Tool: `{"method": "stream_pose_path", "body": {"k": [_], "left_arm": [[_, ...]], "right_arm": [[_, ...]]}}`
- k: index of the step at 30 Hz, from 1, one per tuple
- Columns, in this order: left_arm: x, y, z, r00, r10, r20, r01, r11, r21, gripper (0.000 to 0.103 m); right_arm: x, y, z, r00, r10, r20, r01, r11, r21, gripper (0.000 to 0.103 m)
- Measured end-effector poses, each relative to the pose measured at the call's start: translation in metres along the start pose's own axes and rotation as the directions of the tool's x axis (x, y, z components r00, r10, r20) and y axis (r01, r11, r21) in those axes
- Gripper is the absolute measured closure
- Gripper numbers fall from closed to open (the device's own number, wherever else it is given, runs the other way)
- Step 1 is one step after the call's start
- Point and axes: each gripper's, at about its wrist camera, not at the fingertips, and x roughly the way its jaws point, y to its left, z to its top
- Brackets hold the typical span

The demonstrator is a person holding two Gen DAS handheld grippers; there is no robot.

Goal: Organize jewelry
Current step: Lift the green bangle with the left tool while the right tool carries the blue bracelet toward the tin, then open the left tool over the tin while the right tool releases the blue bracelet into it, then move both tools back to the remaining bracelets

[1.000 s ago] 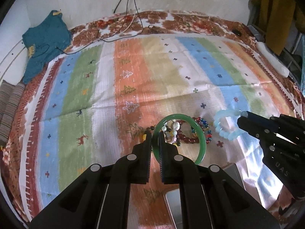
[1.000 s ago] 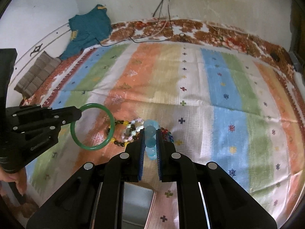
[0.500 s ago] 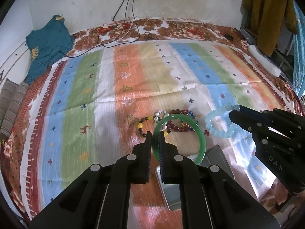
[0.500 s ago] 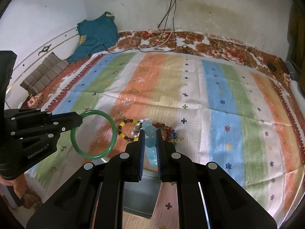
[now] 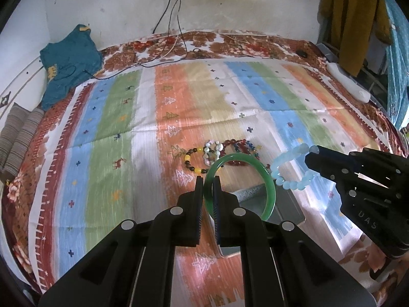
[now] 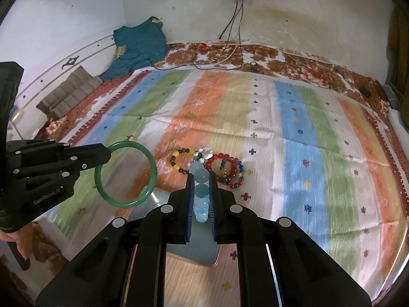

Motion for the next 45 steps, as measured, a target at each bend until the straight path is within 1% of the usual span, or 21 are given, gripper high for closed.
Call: {"method": "stream_pose_path", "body": {"k": [8,10,12,13,14,15,16,21,22,24,26,27,30,35,39,45], "left_arm": [[-0.008,-0.011,-0.014,1.0,-0.016,-0.003,0.016,1.0,0.02,0.096],[-0.007,-0.009,-0.017,0.999,-0.047,-0.018,0.047,0.999,-0.004,0.096],[-0.004,-0.009,-0.017,0.998,-0.058,-0.037,0.057,0.998,-0.014,0.095],[-0.002,-0.009,-0.018,0.998,-0.051,-0.047,0.05,0.999,-0.018,0.093],[-0.001,-0.008,-0.018,0.998,-0.042,-0.051,0.041,0.999,-0.021,0.082],[0.0,-0.008,-0.018,0.998,-0.037,-0.054,0.035,0.999,-0.022,0.077],[0.001,-0.006,-0.018,0.998,-0.029,-0.053,0.028,0.999,-0.025,0.075],[0.001,0.002,-0.017,0.999,0.009,-0.049,-0.011,0.999,-0.042,0.075],[0.001,0.003,-0.016,0.999,0.017,-0.049,-0.019,0.999,-0.044,0.074],[0.002,0.005,-0.015,0.998,0.019,-0.052,-0.021,0.999,-0.047,0.073],[0.004,0.005,-0.014,0.998,0.023,-0.052,-0.026,0.999,-0.046,0.068],[0.005,0.006,-0.013,0.998,0.024,-0.051,-0.026,0.999,-0.043,0.067],[0.011,0.008,-0.008,0.998,0.027,-0.051,-0.029,0.999,-0.04,0.061],[0.024,0.003,0.001,0.998,0.02,-0.054,-0.021,1.0,-0.014,0.052],[0.037,-0.002,0.008,0.997,0.03,-0.067,-0.029,0.999,0.024,0.049],[0.059,0.0,0.017,0.994,0.042,-0.099,-0.038,0.999,0.037,0.047]], "right_arm": [[-0.009,0.006,-0.013,1.0,0.013,-0.011,-0.013,1.0,-0.006,0.091],[-0.01,0.006,-0.015,1.0,0.017,-0.015,-0.017,1.0,0.002,0.091],[-0.009,0.004,-0.016,1.0,0.015,-0.023,-0.015,1.0,0.012,0.09],[-0.007,0.003,-0.016,0.999,0.009,-0.032,-0.009,1.0,0.018,0.086],[-0.006,0.002,-0.016,0.999,0.001,-0.038,0.0,1.0,0.023,0.08],[-0.006,0.001,-0.016,0.999,-0.007,-0.038,0.008,0.999,0.031,0.064],[-0.005,-0.001,-0.016,0.999,-0.013,-0.037,0.014,0.999,0.038,0.059],[-0.002,-0.016,-0.015,0.998,-0.033,-0.054,0.037,0.996,0.086,0.059],[0.0,-0.019,-0.014,0.998,-0.037,-0.06,0.043,0.995,0.093,0.059],[0.003,-0.024,-0.013,0.997,-0.038,-0.069,0.045,0.994,0.104,0.059],[0.006,-0.027,-0.012,0.996,-0.041,-0.079,0.05,0.992,0.113,0.059],[0.008,-0.028,-0.011,0.996,-0.043,-0.084,0.053,0.992,0.115,0.059],[0.015,-0.032,-0.008,0.994,-0.047,-0.102,0.059,0.991,0.122,0.054],[0.03,-0.037,-0.002,0.989,-0.063,-0.137,0.079,0.99,0.118,0.05],[0.042,-0.041,0.001,0.984,-0.078,-0.163,0.096,0.989,0.11,0.045],[0.059,-0.046,0.007,0.976,-0.096,-0.194,0.116,0.989,0.096,0.042]]}}
